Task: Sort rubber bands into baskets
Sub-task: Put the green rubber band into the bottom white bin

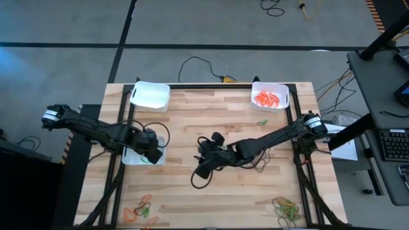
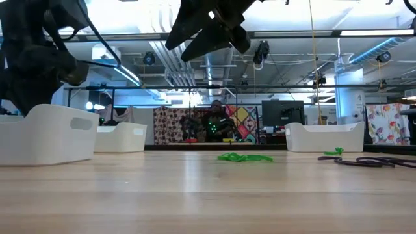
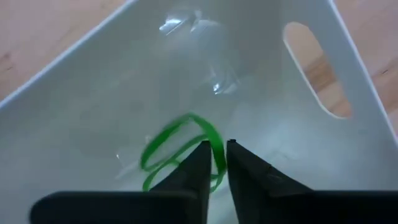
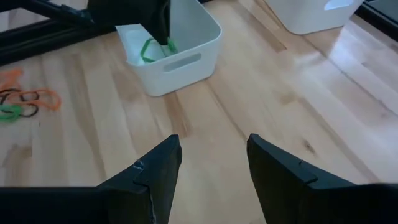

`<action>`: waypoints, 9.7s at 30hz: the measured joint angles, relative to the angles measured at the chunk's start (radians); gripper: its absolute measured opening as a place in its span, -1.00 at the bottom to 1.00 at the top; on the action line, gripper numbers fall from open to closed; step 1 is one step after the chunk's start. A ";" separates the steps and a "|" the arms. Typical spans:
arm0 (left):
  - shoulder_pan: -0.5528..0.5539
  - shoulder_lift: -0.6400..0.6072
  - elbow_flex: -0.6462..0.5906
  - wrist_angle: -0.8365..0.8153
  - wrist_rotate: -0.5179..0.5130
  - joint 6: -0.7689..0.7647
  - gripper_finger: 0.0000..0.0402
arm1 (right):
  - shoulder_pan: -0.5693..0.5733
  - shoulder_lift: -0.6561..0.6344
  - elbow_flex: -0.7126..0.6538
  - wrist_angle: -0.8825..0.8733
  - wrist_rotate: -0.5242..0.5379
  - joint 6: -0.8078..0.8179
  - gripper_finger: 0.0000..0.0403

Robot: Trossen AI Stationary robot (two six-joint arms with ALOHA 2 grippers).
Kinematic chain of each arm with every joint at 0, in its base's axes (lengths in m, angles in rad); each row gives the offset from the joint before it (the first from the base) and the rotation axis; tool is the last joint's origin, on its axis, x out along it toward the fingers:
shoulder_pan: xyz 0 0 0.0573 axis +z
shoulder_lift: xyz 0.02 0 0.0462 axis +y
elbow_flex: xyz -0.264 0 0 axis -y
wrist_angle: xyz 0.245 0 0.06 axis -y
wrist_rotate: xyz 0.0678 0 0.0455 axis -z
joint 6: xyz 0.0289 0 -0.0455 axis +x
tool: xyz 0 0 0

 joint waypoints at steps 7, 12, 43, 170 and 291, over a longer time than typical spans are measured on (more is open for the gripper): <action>0.001 0.000 0.112 -0.149 -0.008 0.031 -0.40 | -0.004 -0.036 0.000 -0.044 0.008 -0.091 -0.12; 0.000 -0.005 0.265 -0.213 -0.068 0.155 -0.17 | -0.005 -0.129 0.000 -0.140 0.008 -0.104 -0.12; 0.134 0.666 0.477 0.799 -0.098 0.635 -0.20 | 0.131 -0.395 -0.003 -0.812 0.025 0.210 -0.12; 0.026 0.699 0.286 0.687 -0.123 0.918 -0.41 | 0.026 -0.272 -0.231 0.037 0.103 0.239 -0.12; 0.009 0.412 0.355 0.328 -0.097 0.472 -0.05 | 0.098 -0.261 0.047 -0.613 0.026 0.337 -0.12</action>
